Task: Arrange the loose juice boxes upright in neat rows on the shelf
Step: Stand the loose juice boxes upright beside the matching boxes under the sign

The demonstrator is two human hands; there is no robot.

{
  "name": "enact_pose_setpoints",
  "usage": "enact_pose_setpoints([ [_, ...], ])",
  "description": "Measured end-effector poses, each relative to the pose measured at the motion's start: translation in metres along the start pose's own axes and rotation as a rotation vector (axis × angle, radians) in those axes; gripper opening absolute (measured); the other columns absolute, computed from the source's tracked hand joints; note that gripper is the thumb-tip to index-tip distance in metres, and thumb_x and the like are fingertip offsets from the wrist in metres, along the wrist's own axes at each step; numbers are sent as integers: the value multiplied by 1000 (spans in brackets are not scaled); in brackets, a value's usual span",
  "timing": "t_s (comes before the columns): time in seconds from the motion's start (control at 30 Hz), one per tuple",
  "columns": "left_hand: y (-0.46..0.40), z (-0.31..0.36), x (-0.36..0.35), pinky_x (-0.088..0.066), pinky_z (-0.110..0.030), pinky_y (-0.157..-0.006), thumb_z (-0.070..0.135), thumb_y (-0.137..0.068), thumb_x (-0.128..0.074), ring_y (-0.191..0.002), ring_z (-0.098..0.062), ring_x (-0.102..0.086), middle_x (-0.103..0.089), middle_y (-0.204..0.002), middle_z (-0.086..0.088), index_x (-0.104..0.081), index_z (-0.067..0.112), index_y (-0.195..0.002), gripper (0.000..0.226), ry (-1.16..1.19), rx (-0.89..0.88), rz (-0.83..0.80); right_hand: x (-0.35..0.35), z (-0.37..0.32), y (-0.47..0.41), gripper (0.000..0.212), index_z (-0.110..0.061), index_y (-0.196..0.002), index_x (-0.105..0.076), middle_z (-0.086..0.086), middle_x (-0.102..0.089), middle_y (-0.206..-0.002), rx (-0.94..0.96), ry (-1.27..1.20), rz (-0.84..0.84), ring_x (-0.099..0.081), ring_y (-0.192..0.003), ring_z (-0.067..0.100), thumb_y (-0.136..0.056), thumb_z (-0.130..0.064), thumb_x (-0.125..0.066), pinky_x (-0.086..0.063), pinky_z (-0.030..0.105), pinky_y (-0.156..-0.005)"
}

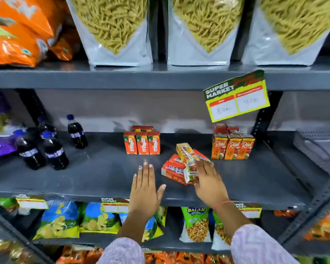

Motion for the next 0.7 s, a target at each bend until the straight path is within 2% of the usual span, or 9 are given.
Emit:
enact_pose_setpoints([
  [0.03, -5, -2, -10, -30, -41, -109, 50, -93, -12, -126, -35, -50, -48, -140, -19, -35, 2, -136, 69, 13, 9, 38, -5, 2, -4, 66, -14, -144, -27, 8, -30, -152, -25, 0, -39, -26, -141, 28, -84, -10, -53, -30, 40, -113],
  [0.07, -9, -3, -13, -29, -46, -112, 50, -91, -19, -134, -36, -40, -38, -146, -19, -29, 2, -140, 69, 53, 32, -33, -5, 1, -6, 63, -14, -141, -35, 8, -38, -147, -31, -31, -22, -36, -135, 30, -82, -8, -54, -37, 40, -108],
  [0.17, -22, -2, -41, -3, -55, -117, 49, -93, -27, -146, -30, 0, -1, -159, -11, -2, 8, -147, 72, 111, 130, -243, -21, 7, -18, 59, -8, -115, -62, 13, -66, -113, -29, 35, 39, -64, -101, 37, -57, -6, -73, -56, 45, -79],
  [0.27, -29, 2, -51, -1, -58, -116, 49, -94, -23, -146, -28, 2, 1, -159, -7, -2, 11, -147, 69, 136, 180, -304, -21, 6, -21, 64, -11, -97, -68, 9, -72, -90, -35, 142, 93, -71, -78, 32, -34, -14, -81, -59, 37, -58],
  [0.33, -30, 2, -54, -2, -58, -115, 53, -89, -12, -146, -28, 0, 0, -159, -6, -2, 12, -148, 72, 130, 175, -292, -23, 7, -21, 66, -10, -98, -67, 9, -73, -91, -22, 172, 125, -71, -78, 32, -34, -18, -81, -59, 38, -59],
  [0.43, -29, 1, -54, -2, -59, -115, 55, -65, 11, -146, -28, -3, -5, -159, -7, -7, 13, -148, 95, 168, 180, -252, -24, 7, -21, 65, -12, -102, -65, 10, -72, -94, -22, 199, 100, -69, -81, 33, -39, -21, -78, -59, 41, -63],
  [0.5, -29, 1, -54, -2, -60, -115, 55, -65, 10, -146, -28, -4, -6, -159, -8, -8, 13, -147, 95, 181, 183, -251, -23, 6, -23, 65, -11, -101, -65, 11, -72, -94, -37, 192, 98, -69, -80, 34, -39, -21, -80, -58, 42, -64],
  [0.6, -30, 2, -52, -3, -59, -115, 53, -81, -4, -146, -28, -2, -3, -159, -7, -4, 13, -147, 78, 155, 186, -274, -19, 6, -24, 69, -11, -97, -63, 11, -72, -87, -22, 209, 117, -69, -74, 34, -33, -24, -84, -58, 39, -60],
  [0.7, -29, 1, -50, -3, -59, -115, 55, -72, 7, -146, -29, -3, -3, -159, -8, -5, 13, -147, 87, 138, 176, -292, -17, 9, -25, 66, -12, -99, -64, 9, -71, -89, 31, 218, 112, -68, -74, 33, -37, -26, -82, -58, 38, -62],
])
Point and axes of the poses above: each hand's wrist, its own y-axis away from the middle knuckle, its own x-axis out of the back of the hand, z = x × y, the point moved 2 cm from there along -y, towards the middle knuckle
